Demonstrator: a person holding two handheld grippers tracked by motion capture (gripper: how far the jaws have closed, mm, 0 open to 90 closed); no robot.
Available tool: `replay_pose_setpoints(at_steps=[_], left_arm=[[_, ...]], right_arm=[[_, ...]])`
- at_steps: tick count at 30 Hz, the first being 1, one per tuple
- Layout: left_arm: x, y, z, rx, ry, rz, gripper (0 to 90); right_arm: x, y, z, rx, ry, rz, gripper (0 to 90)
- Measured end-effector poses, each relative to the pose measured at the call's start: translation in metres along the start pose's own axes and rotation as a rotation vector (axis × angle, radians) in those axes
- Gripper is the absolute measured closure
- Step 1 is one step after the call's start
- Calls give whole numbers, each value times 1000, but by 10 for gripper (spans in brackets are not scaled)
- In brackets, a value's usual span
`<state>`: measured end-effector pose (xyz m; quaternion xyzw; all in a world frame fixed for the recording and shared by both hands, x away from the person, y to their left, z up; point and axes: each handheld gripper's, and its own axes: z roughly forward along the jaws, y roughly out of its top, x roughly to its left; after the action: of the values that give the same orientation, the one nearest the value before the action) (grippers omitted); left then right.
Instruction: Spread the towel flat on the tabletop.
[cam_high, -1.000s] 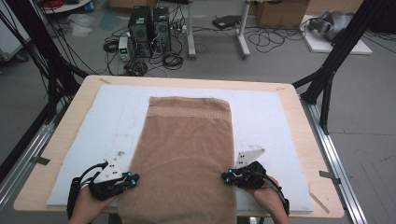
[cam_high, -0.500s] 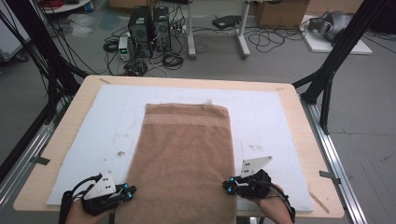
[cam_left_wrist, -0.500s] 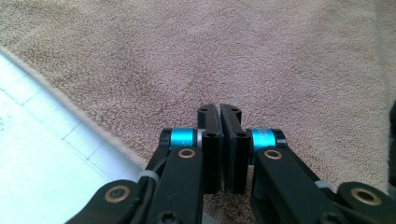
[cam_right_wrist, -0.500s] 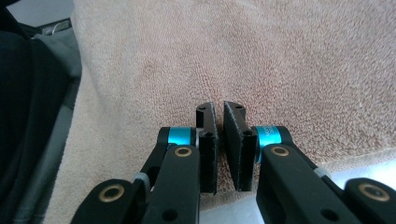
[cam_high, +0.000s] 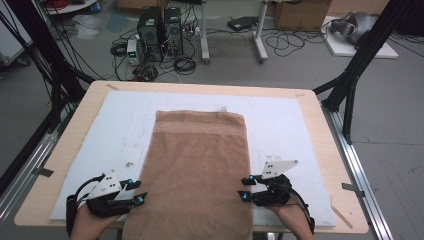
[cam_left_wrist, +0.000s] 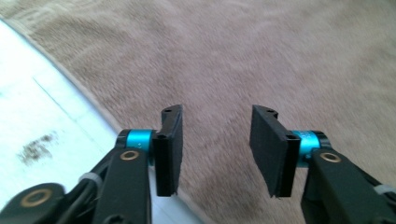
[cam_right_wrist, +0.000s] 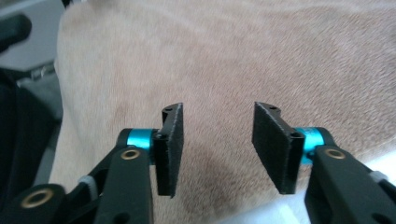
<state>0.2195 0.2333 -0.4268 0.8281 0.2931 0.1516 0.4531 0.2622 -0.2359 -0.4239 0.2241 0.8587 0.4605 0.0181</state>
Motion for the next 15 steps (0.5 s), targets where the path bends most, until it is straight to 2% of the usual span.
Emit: replay_pose_setpoints(at_steps=[9,13,15], left_arm=[[13,17,12,-13,13,-29,440],[19,26,16,-1,23,-11,409],[23,30,17,-6,30,-21,386]], right_arm=[[-15,14,-1,-23,-99,30,311],[-24,20,-1,-38,-125,47,246],[-28,24,0,-57,-127,61,220]])
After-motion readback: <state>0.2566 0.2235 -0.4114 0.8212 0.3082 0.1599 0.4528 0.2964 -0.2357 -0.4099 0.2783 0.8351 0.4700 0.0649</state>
